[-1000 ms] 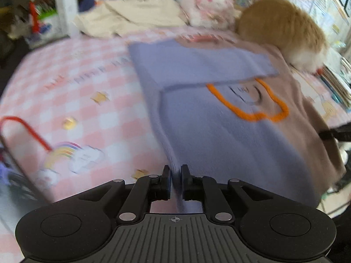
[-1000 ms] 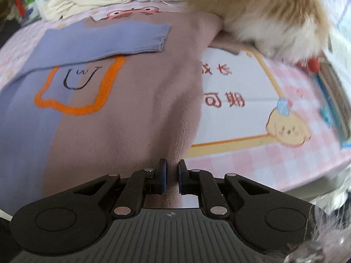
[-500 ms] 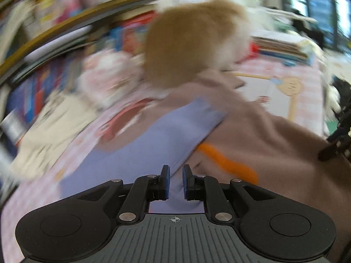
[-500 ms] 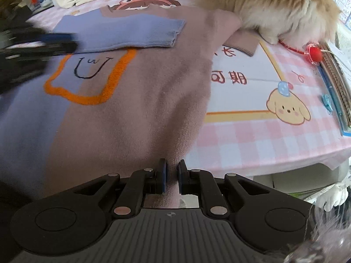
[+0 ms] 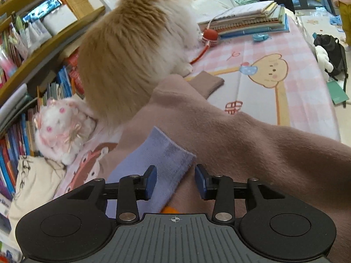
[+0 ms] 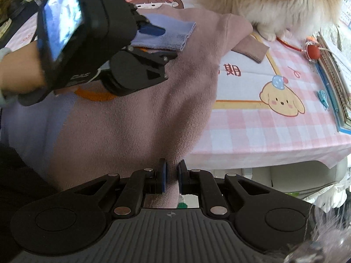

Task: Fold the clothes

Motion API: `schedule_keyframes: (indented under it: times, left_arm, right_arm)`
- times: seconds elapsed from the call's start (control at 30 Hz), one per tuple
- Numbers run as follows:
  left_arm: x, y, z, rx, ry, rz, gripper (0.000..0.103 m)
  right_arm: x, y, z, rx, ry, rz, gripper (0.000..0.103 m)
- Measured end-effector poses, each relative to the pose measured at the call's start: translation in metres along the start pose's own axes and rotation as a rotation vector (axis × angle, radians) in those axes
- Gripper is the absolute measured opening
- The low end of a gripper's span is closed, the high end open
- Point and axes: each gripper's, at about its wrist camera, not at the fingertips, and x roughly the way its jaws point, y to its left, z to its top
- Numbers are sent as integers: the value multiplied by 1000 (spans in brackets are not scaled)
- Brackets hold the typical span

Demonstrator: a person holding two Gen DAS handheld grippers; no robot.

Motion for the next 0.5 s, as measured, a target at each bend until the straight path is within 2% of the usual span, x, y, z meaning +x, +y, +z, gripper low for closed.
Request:
schedule_keyframes:
  times: [0.07, 0.13, 0.2, 0.27, 0.33, 0.43, 0.5]
  left_arm:
    - [4, 1, 3, -5, -2, 16, 37]
    - [6, 5, 3, -31, -2, 25, 9]
    - [2, 19, 0, -105, -9, 22, 5]
    - [-13, 46, -4, -235, -45, 36, 5]
    - [-37, 84, -16, -417, -100, 77, 5]
    - [-79, 147, -56, -716, -142, 153, 5]
    - [-114, 186, -103, -910, -141, 258, 5]
  right_arm:
    - [-2, 0, 3, -5, 5, -10, 10]
    - [-2, -3, 4, 2, 2, -48, 10]
    - [-2, -9, 3, 31, -5, -88, 10]
    - [-1, -16, 1, 69, -1, -109, 10]
    - [3, -20, 1, 94, 13, -112, 10]
    - [4, -18, 1, 96, 23, -101, 10]
    - [3, -12, 0, 89, 23, -92, 10]
